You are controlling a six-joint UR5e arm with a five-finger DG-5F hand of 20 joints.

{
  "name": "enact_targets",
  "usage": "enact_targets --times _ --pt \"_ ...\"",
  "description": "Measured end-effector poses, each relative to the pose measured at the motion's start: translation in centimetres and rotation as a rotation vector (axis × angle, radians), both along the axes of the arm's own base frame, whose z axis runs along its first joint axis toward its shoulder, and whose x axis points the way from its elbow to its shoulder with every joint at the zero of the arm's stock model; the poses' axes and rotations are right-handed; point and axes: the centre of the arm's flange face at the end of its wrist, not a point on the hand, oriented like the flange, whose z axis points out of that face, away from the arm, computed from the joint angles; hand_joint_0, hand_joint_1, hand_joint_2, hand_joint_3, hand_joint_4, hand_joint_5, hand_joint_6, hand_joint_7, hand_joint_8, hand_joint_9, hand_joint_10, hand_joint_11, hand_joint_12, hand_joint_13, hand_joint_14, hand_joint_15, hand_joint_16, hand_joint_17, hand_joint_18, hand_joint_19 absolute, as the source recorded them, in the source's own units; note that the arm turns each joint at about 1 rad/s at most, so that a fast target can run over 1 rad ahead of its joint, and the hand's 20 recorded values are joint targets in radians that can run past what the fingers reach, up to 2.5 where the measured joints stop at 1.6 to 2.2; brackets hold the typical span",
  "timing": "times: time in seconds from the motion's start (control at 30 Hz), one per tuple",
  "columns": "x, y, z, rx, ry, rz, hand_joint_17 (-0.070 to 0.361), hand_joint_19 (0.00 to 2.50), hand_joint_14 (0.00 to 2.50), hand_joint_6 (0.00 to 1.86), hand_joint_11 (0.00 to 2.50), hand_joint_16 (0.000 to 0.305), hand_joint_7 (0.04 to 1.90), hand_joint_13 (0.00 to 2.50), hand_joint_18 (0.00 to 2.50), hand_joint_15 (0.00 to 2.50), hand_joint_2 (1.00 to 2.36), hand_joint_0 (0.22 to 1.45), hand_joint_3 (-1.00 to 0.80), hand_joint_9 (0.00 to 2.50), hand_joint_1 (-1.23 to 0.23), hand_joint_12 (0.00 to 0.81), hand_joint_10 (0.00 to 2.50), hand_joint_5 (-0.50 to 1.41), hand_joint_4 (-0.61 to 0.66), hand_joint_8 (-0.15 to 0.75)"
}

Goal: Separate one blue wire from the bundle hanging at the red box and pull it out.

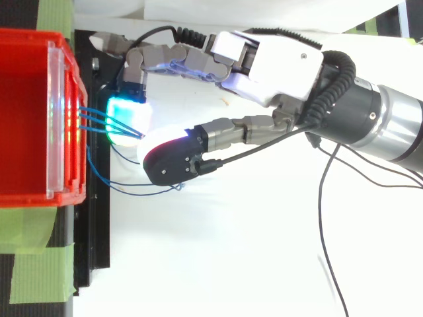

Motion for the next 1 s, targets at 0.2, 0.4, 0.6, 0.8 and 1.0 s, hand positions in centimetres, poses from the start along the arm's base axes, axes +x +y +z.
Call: enact_targets --times 0.2,0.4,0.6,0.8,1.0 --pt "-0.1 0.0 0.3 0.016 -0.003 0.002 0.135 0.15 0.00 0.55 0.00 0.060 1.29 0.11 0.15 0.06 1.01 0.60 -0.40 0.09 -0.60 0.316 0.00 -0.18 0.28 0.176" --pt "-0.4 -0.1 1.3 0.020 0.005 0.004 0.135 0.15 0.00 0.58 0.00 0.060 1.26 0.11 0.15 0.06 1.01 0.61 -0.37 0.09 -0.61 0.316 0.00 -0.18 0.27 0.175" --pt "-0.6 -0.2 1.6 0.018 0.011 0.004 0.135 0.15 0.00 0.61 0.00 0.060 1.21 0.11 0.15 0.05 1.01 0.62 -0.36 0.09 -0.62 0.315 0.00 -0.19 0.27 0.174" --pt "-0.6 -0.2 1.6 0.016 0.010 0.003 0.135 0.15 0.00 0.60 0.00 0.060 1.22 0.11 0.16 0.05 1.01 0.62 -0.38 0.09 -0.63 0.315 0.00 -0.19 0.27 0.174" --pt "-0.6 -0.2 1.6 0.012 0.009 0.003 0.136 0.15 0.00 0.55 0.00 0.060 1.29 0.11 0.15 0.06 1.01 0.61 -0.41 0.09 -0.63 0.316 0.00 -0.18 0.28 0.175"
